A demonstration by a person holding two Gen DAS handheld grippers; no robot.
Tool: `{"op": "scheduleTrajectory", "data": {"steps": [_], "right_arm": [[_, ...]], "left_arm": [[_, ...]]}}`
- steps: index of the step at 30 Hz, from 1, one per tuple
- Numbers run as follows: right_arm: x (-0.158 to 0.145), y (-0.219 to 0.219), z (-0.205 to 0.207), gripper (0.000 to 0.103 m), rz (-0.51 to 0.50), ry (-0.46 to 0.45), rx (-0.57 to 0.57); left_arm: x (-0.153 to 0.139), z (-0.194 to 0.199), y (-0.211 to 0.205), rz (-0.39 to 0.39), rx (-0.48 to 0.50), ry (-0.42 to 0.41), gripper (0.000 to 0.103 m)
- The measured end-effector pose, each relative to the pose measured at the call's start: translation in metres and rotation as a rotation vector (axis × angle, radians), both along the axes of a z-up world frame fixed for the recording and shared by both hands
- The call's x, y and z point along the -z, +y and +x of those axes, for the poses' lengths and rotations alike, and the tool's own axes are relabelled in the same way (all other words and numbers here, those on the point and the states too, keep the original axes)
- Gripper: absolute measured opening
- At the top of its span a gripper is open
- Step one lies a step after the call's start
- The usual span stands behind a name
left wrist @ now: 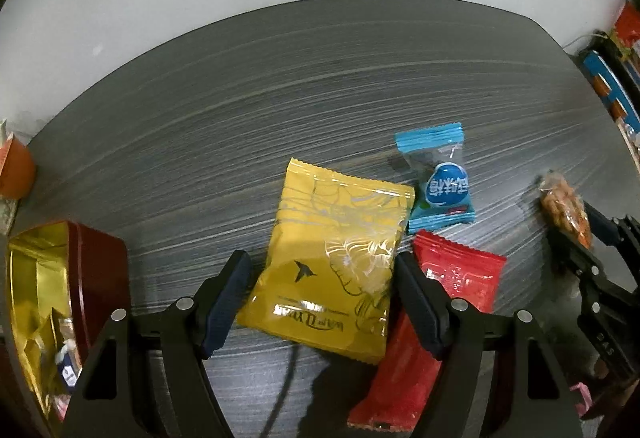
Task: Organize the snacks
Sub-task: 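Grasp the yellow foil pack with the left gripper and lift it, then carry the yellow foil pack into the gold tin and open the left gripper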
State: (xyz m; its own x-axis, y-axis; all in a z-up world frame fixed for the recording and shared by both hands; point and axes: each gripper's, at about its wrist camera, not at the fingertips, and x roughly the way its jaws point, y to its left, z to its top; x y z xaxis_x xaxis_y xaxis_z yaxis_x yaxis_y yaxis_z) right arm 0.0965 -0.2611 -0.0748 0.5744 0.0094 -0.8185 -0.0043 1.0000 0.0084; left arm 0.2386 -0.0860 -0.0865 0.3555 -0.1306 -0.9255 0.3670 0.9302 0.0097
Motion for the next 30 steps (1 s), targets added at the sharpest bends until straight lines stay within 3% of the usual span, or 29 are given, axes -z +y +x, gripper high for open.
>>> {"op": "scheduleTrajectory", "data": {"steps": [7, 15, 30], "right_arm": [[0.0, 0.0, 0.0, 0.04, 0.0, 0.0, 0.0], [-0.001, 0.0, 0.0, 0.04, 0.001, 0.0, 0.001], [-0.001, 0.0, 0.0, 0.04, 0.001, 0.0, 0.002]], "left_arm": [[0.0, -0.004, 0.005, -0.004, -0.029, -0.024, 0.058], [-0.005, -0.018, 0.009, 0.052, -0.044, -0.04, 0.058], [-0.027, -0.061, 0.033, 0.0, -0.158, -0.069, 0.058]]}}
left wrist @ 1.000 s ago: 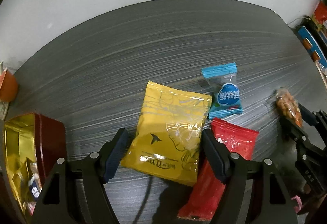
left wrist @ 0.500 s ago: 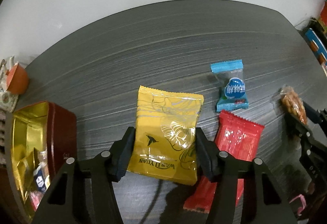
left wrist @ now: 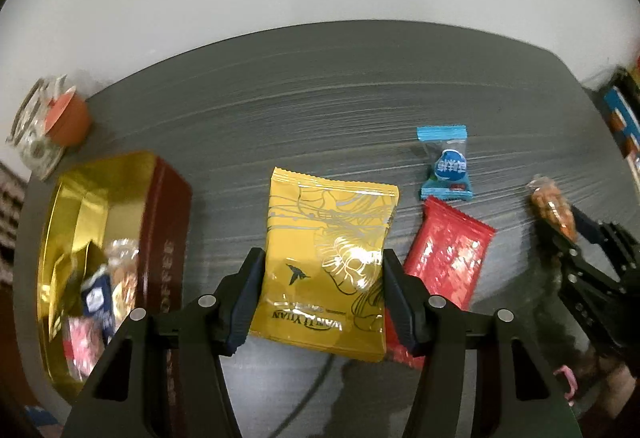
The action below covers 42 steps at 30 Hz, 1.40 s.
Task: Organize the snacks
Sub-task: 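Carry the yellow foil pack into the gold tin and open the left gripper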
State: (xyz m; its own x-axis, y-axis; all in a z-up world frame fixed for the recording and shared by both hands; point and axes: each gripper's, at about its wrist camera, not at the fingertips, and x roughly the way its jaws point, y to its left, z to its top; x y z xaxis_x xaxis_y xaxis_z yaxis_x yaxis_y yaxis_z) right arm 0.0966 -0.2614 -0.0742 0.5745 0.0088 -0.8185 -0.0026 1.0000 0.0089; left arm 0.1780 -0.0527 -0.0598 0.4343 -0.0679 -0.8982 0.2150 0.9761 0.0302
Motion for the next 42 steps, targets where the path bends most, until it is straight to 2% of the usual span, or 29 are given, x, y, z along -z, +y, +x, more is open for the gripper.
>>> {"op": "scheduleTrajectory", "data": {"steps": [6, 11, 15, 21, 26, 31, 42], "right_arm": [[0.0, 0.0, 0.0, 0.04, -0.001, 0.0, 0.0], [0.0, -0.001, 0.0, 0.04, -0.004, 0.0, 0.001], [0.001, 0.0, 0.0, 0.04, -0.009, 0.0, 0.002], [0.001, 0.001, 0.001, 0.04, -0.01, 0.0, 0.002], [0.002, 0.001, 0.001, 0.04, -0.011, 0.0, 0.002], [0.002, 0.001, 0.001, 0.04, -0.011, 0.0, 0.002], [0.003, 0.001, 0.001, 0.041, -0.011, 0.0, 0.002]], "left_arm": [[-0.019, -0.025, 0.019, -0.013, -0.019, -0.029, 0.058], [-0.051, -0.045, 0.048, -0.014, -0.026, -0.085, 0.058], [-0.076, -0.045, 0.073, 0.001, -0.043, -0.116, 0.058], [-0.085, -0.04, 0.128, 0.031, -0.128, -0.129, 0.058], [-0.082, -0.035, 0.165, 0.063, -0.202, -0.13, 0.058], [-0.07, -0.026, 0.188, 0.086, -0.235, -0.105, 0.058], [-0.029, -0.015, 0.205, 0.117, -0.263, -0.039, 0.058]]}}
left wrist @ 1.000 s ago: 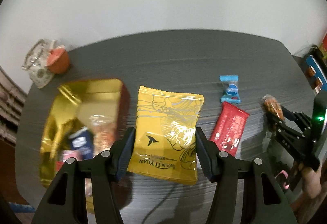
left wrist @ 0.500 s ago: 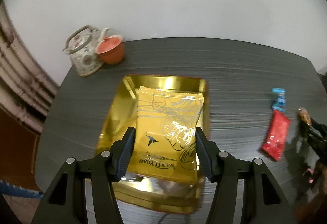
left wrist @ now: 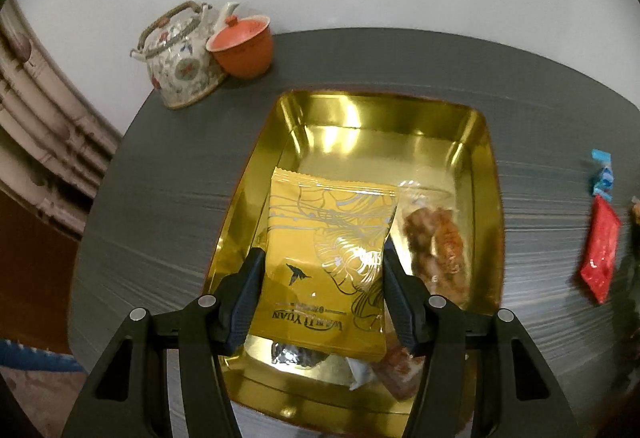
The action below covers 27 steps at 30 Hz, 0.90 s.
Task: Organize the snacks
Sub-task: 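Carry the yellow foil pack into the gold tin and open the left gripper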
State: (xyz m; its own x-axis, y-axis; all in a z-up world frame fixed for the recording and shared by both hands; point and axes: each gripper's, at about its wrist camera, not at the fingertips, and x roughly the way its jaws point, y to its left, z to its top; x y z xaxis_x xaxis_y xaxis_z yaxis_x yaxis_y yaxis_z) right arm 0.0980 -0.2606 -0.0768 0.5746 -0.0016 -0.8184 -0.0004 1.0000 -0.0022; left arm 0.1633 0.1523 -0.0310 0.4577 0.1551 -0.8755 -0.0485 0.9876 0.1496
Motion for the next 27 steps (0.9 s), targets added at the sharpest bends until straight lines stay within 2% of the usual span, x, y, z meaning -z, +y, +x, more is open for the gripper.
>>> {"op": "scheduleTrajectory", "data": {"steps": [12, 27], "right_arm": [[0.002, -0.0015, -0.0002, 0.044, -0.004, 0.002, 0.006], [0.0028, -0.0017, -0.0001, 0.045, -0.005, 0.002, 0.006]], "left_arm": [[0.0057, -0.0033, -0.0074, 0.033, 0.03, -0.009, 0.058], [0.0056, -0.0068, -0.0037, -0.007, 0.03, -0.04, 0.059]]}}
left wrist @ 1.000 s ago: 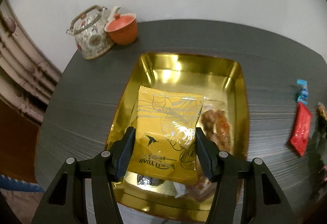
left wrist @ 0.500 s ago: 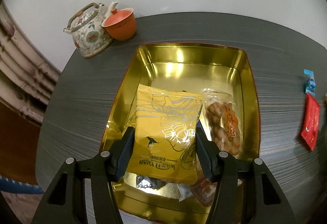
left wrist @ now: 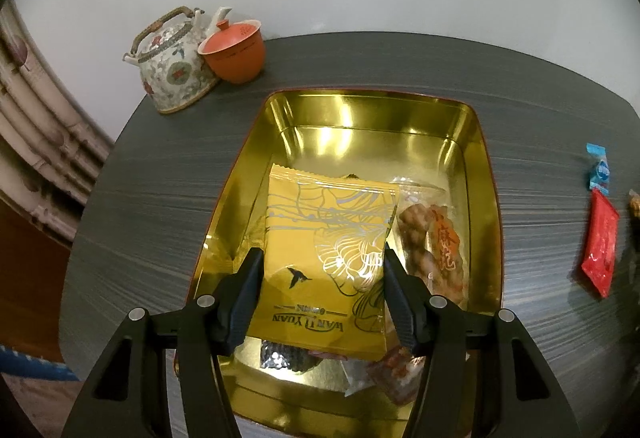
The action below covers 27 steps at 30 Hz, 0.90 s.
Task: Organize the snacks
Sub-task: 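Carry the yellow foil pack into the gold tin and open the left gripper, then carry the clear snack bag into the gold tin and open the right gripper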
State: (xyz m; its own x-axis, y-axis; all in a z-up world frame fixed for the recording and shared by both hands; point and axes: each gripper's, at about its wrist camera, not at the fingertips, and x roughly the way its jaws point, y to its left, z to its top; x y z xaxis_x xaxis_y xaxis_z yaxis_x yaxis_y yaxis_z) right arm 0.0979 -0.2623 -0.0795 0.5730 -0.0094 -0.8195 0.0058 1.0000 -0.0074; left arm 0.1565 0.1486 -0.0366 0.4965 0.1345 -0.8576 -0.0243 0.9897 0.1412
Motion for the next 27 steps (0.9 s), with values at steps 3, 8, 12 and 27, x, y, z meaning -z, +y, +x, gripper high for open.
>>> {"op": "scheduleTrajectory", "data": {"steps": [3, 8, 12, 27], "right_arm": [[0.0, 0.0, 0.0, 0.045, -0.001, 0.0, 0.0], [0.0, 0.0, 0.001, 0.048, 0.0, 0.001, 0.007], [0.001, -0.001, 0.002, 0.049, -0.002, 0.002, 0.01], [0.002, 0.0, 0.002, 0.049, -0.006, 0.003, 0.011]], "left_arm": [[-0.002, -0.001, 0.001, 0.027, -0.009, -0.008, 0.059], [-0.005, -0.005, 0.001, 0.031, 0.001, -0.018, 0.059], [-0.01, -0.009, -0.003, 0.062, 0.03, -0.013, 0.06], [-0.037, -0.039, 0.006, 0.043, 0.043, -0.08, 0.06]]}}
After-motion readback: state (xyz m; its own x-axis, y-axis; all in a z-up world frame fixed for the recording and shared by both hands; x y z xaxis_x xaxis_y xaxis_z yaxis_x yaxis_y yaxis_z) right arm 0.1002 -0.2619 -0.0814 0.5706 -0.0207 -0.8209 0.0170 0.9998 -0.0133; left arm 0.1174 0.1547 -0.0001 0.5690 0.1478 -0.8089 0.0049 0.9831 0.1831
